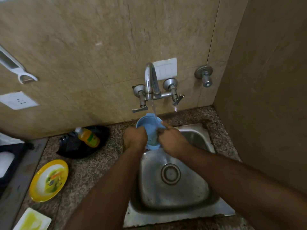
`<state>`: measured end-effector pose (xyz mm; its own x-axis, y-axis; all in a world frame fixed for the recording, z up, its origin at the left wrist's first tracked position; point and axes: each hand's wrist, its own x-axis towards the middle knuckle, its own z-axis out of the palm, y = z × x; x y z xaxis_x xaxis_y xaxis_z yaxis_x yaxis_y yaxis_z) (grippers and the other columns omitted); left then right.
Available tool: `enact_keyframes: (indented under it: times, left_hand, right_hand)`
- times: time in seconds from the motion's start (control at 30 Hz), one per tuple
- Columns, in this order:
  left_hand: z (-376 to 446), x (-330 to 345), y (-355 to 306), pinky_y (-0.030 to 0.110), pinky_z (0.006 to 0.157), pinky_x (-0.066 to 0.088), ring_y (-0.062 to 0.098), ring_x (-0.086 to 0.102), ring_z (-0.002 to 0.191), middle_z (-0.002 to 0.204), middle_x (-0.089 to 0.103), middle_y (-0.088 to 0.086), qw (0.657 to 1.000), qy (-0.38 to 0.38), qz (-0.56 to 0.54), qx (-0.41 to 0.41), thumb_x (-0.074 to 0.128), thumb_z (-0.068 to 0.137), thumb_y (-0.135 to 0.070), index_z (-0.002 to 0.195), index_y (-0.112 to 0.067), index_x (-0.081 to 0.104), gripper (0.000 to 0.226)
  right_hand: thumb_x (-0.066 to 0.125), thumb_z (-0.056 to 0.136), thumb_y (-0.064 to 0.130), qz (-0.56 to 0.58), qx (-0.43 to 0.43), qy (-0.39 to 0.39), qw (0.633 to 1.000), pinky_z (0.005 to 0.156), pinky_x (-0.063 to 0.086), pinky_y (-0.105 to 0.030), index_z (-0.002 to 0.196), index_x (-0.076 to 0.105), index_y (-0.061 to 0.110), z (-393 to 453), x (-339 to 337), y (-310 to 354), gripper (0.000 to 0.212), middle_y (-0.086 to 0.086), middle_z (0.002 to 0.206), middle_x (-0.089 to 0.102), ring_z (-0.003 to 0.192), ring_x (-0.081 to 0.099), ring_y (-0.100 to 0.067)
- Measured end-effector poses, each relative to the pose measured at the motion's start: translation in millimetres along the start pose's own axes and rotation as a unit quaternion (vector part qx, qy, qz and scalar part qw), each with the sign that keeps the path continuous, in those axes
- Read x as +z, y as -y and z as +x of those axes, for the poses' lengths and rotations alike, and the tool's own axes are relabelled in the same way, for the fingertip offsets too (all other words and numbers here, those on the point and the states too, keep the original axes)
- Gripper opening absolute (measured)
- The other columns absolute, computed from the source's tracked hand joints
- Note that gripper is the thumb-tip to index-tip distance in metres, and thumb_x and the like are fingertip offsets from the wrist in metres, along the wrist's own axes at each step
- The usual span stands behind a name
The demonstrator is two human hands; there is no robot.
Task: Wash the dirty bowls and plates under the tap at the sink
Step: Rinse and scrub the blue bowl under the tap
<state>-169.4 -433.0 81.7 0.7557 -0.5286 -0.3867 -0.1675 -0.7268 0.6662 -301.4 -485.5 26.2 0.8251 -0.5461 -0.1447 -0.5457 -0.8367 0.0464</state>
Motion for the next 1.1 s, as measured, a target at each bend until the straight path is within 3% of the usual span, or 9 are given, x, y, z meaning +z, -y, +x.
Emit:
enact_keyframes:
  times: [0.1, 0.23, 0.33, 0.43, 0.57, 0.67, 0.77, 0.93, 1.1]
  left_hand:
    - [-6, 5, -10, 0.037, 0.089, 0.053, 0.037, 0.067, 0.115, 0.124, 0.069, 0.021, 0.998, -0.059, 0.031, 0.005, 0.056, 0.097, -0.022, 0.122, 0.001, 0.068, 0.036]
    - [-6, 7, -16, 0.039, 0.089, 0.055, 0.042, 0.067, 0.111, 0.118, 0.070, 0.024, 0.998, 0.023, 0.045, 0.028, 0.057, 0.095, -0.017, 0.117, 0.006, 0.067, 0.033]
    - [2, -2, -19, 0.048, 0.072, 0.063, 0.043, 0.070, 0.097, 0.111, 0.068, 0.026, 0.991, 0.120, 0.055, 0.024, 0.057, 0.097, -0.016, 0.113, 0.003, 0.060, 0.025]
    - [8, -17, -23, 0.041, 0.054, 0.061, 0.040, 0.072, 0.089, 0.106, 0.067, 0.025, 0.976, 0.210, 0.064, -0.003, 0.053, 0.099, -0.010, 0.110, -0.004, 0.055, 0.013]
    - [9, -9, -4, 0.047, 0.067, 0.064, 0.036, 0.073, 0.078, 0.090, 0.073, 0.021, 0.980, 0.159, -0.116, -0.010, 0.068, 0.064, -0.013, 0.113, 0.006, 0.067, 0.052]
    - [-4, 29, 34, 0.059, 0.082, 0.062, 0.036, 0.075, 0.097, 0.110, 0.076, 0.016, 0.942, 0.125, -0.311, -0.029, 0.077, 0.060, -0.020, 0.126, -0.019, 0.066, 0.066]
    - [-32, 48, 43, 0.052, 0.089, 0.061, 0.025, 0.071, 0.110, 0.125, 0.070, -0.001, 0.929, 0.054, -0.364, 0.026, 0.072, 0.064, -0.040, 0.139, -0.044, 0.050, 0.078]
    - [-8, 33, 42, 0.056, 0.074, 0.063, 0.033, 0.074, 0.096, 0.109, 0.074, 0.005, 0.965, 0.023, -0.257, 0.050, 0.056, 0.064, -0.033, 0.135, -0.037, 0.058, 0.071]
    - [-7, -13, 2, 0.055, 0.060, 0.063, 0.050, 0.074, 0.072, 0.094, 0.072, 0.031, 0.976, 0.167, -0.136, -0.031, 0.051, 0.085, -0.002, 0.110, -0.010, 0.054, 0.026]
  right_hand:
    - [0.051, 0.092, 0.015, 0.074, 0.031, -0.043, 0.996, 0.122, -0.001, -0.022, 0.101, 0.077, 0.018, -6, 3, 1, 0.028, -0.003, 0.100, 0.077, 0.109, 0.069, -0.019]
    - [0.050, 0.098, 0.024, -0.007, -0.011, 0.009, 1.000, 0.128, 0.005, -0.036, 0.105, 0.074, 0.020, -18, -7, -2, 0.026, -0.003, 0.102, 0.077, 0.116, 0.065, -0.022]
    - [0.060, 0.091, 0.052, -0.121, -0.077, -0.038, 0.989, 0.126, 0.002, -0.056, 0.133, 0.067, 0.020, -17, -15, -17, 0.054, -0.005, 0.129, 0.071, 0.148, 0.038, -0.029]
    - [0.048, 0.099, 0.047, -0.222, -0.130, -0.021, 0.966, 0.122, -0.018, -0.055, 0.148, 0.052, 0.020, -8, -16, -35, 0.055, -0.004, 0.163, 0.039, 0.159, 0.000, -0.024]
    - [0.068, 0.089, 0.028, -0.111, -0.105, -0.064, 0.986, 0.126, 0.025, -0.050, 0.121, 0.073, 0.009, 3, -27, -39, 0.038, -0.014, 0.127, 0.071, 0.140, 0.049, -0.031]
    - [0.058, 0.093, 0.022, -0.014, -0.011, -0.027, 0.999, 0.115, 0.039, -0.038, 0.115, 0.074, 0.010, 1, -25, -22, 0.029, -0.013, 0.111, 0.075, 0.120, 0.063, -0.030]
    - [0.055, 0.095, 0.023, 0.072, 0.028, -0.028, 0.997, 0.091, 0.051, -0.035, 0.112, 0.074, 0.015, -6, -19, -3, 0.026, -0.006, 0.109, 0.075, 0.108, 0.067, -0.026]
    - [0.065, 0.087, 0.046, 0.012, -0.067, -0.089, 0.994, 0.092, 0.055, -0.039, 0.098, 0.079, 0.011, -6, 0, -21, 0.039, -0.010, 0.090, 0.076, 0.096, 0.071, -0.030]
    - [0.073, 0.082, 0.037, -0.113, -0.149, -0.098, 0.977, 0.122, 0.025, -0.059, 0.117, 0.076, 0.007, 9, -17, -48, 0.046, -0.014, 0.120, 0.074, 0.140, 0.049, -0.031]
